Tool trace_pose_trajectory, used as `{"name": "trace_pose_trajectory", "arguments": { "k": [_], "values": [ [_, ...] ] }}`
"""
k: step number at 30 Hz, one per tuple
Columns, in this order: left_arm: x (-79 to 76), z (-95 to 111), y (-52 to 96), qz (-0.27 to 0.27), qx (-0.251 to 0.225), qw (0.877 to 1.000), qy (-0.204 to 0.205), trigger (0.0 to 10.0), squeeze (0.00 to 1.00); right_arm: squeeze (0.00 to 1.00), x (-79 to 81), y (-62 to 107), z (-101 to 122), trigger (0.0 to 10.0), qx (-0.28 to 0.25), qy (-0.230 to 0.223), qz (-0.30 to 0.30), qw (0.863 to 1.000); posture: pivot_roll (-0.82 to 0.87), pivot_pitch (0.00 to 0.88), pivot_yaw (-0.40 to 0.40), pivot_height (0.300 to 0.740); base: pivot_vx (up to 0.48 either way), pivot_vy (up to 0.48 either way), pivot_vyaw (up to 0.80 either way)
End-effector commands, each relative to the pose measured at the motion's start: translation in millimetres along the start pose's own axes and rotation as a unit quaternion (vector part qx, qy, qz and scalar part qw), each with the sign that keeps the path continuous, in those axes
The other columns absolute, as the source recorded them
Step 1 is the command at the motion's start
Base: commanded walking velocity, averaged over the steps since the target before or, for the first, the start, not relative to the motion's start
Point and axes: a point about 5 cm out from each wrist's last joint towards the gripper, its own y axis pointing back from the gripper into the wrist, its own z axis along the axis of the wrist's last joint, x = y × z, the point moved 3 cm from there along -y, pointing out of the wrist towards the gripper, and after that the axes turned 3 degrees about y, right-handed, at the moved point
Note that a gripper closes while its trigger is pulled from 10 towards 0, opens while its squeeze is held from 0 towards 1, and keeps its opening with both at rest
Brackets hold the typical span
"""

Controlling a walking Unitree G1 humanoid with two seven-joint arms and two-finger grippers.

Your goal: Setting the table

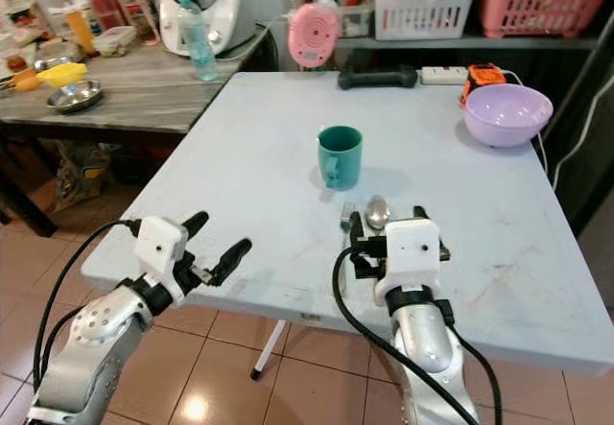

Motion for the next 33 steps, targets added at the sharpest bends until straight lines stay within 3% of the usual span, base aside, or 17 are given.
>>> {"name": "trace_pose_trajectory", "arguments": {
  "k": [1,5,7,16,27,33],
  "values": [
    [-0.1,4,0.4,-0.005,-0.002,1.0,-0.007,10.0,0.0,0.0,3.8,-0.2,1,10.0,0.001,-0.005,0.01,1.0,-0.14,0.036,0.091,0.74,0.0,0.0,0.0],
    [-0.9,3,0.6,-0.014,0.003,1.0,-0.001,10.0,0.0,0.0,7.3,-0.7,-4,10.0,0.017,-0.028,0.015,0.999,-0.14,0.043,0.093,0.74,0.0,0.0,0.0],
    [-4.7,-1,2.2,-0.038,0.014,0.999,0.006,10.0,0.0,0.0,17.4,-2.6,-12,10.0,0.042,-0.031,0.033,0.998,-0.14,0.044,0.092,0.74,0.0,0.0,0.0],
    [-19.8,-7,10.1,-0.114,0.044,0.993,0.004,10.0,0.0,0.0,34.2,-12.3,-14,10.0,0.069,-0.082,0.05,0.993,-0.12,0.081,0.101,0.74,0.0,0.0,0.0],
    [-28.6,-2,16.7,-0.147,0.052,0.988,0.007,10.0,0.0,0.0,40.2,-32.6,-18,10.0,0.117,-0.119,0.015,0.986,-0.12,0.103,0.102,0.74,0.0,0.0,0.0],
    [-30.8,4,15.7,-0.15,0.051,0.987,0.007,10.0,0.0,0.0,46.4,-32.9,-22,10.0,0.143,-0.142,0.016,0.979,-0.12,0.102,0.102,0.74,0.0,0.0,0.0]
  ]
}}
